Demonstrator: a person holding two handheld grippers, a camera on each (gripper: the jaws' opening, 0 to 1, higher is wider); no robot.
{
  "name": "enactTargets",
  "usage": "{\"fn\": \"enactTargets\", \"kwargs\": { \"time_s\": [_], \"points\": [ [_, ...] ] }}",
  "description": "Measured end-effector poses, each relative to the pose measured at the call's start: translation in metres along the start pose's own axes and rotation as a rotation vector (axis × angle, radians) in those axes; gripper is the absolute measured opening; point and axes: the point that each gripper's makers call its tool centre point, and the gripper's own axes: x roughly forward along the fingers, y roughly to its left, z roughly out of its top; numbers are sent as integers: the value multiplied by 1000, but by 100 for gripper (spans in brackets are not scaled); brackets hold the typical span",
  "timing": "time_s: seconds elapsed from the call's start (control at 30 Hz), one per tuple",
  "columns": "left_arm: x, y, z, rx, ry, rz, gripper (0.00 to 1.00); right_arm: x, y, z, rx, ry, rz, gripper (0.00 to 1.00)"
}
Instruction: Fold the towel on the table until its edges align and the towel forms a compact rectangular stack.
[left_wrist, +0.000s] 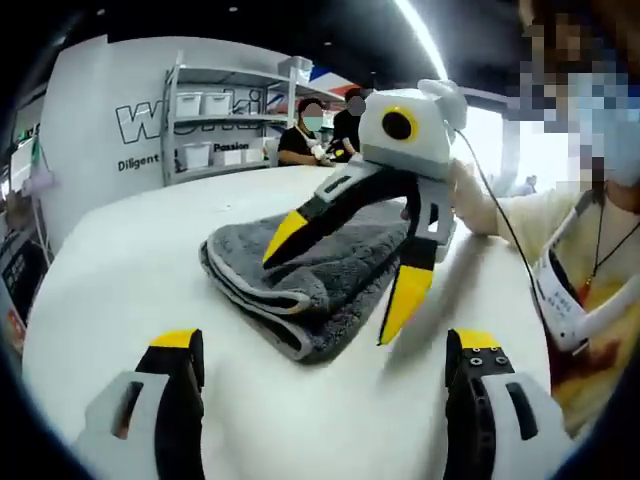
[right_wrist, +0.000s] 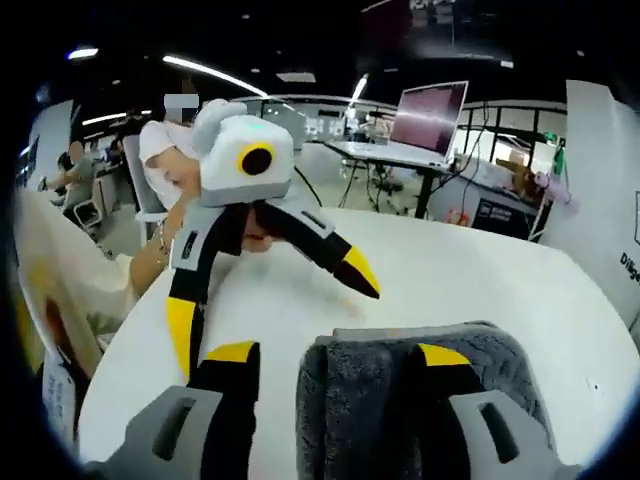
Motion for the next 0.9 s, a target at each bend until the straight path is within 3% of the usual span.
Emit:
{"fn": "enactTargets", "kwargs": {
  "time_s": [0.07,0.2,0.37,0.53,0.7,0.9],
  "points": [
    [0,0,0,0,1,-1,99,-8,0,1,-6,-11,-4,70],
    [-1,0,0,0,1,-1,99,-28,0,-8,13,-6,-8,77],
    [-1,0,1,0,-3,1,99,-66,-13,-33,61,27,-78,88],
    [-1,1,0,0,3,1,99,-109,-26,-54,144,0,-151,91],
    [-1,2,-1,-5,0,4,99,-162,-45,-83,200,-3,-288,98],
    [-5,7,4,-18,-30,16,98,-208,-45,-100,260,-42,-341,99]
  ]
}}
